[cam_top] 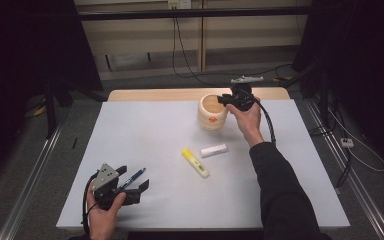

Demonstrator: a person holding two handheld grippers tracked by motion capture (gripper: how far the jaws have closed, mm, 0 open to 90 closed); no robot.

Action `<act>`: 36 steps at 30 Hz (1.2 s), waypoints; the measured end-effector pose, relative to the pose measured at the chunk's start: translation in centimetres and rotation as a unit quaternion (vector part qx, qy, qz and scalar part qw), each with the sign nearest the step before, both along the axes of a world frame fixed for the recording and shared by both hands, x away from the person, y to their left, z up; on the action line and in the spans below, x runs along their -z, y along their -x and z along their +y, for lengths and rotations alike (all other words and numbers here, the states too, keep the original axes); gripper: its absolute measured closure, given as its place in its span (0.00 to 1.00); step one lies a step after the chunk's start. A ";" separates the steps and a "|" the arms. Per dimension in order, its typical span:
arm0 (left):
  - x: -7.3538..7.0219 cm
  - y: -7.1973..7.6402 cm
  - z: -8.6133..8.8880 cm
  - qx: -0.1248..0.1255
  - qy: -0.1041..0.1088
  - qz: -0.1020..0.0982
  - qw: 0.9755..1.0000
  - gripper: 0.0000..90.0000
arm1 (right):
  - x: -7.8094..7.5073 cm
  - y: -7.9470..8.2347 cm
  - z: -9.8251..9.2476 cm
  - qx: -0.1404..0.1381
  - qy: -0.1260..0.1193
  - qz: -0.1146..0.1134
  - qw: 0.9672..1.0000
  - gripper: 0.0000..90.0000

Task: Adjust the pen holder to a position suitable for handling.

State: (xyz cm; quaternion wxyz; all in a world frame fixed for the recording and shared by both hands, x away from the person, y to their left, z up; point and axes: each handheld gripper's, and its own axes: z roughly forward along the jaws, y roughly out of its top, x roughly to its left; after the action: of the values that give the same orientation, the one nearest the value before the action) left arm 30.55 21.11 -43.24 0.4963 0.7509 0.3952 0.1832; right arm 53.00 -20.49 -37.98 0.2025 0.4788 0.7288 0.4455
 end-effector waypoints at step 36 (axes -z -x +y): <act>0.1 0.0 0.1 -0.001 -0.003 0.005 1.000 0.06 | 1.7 2.5 5.2 -0.017 0.041 0.022 0.999 0.81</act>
State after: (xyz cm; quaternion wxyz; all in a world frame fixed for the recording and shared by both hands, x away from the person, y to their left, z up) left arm 30.58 21.23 -43.32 0.4914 0.7531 0.3981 0.1813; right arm 50.49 -15.31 -39.63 0.1981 0.4673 0.7588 0.4082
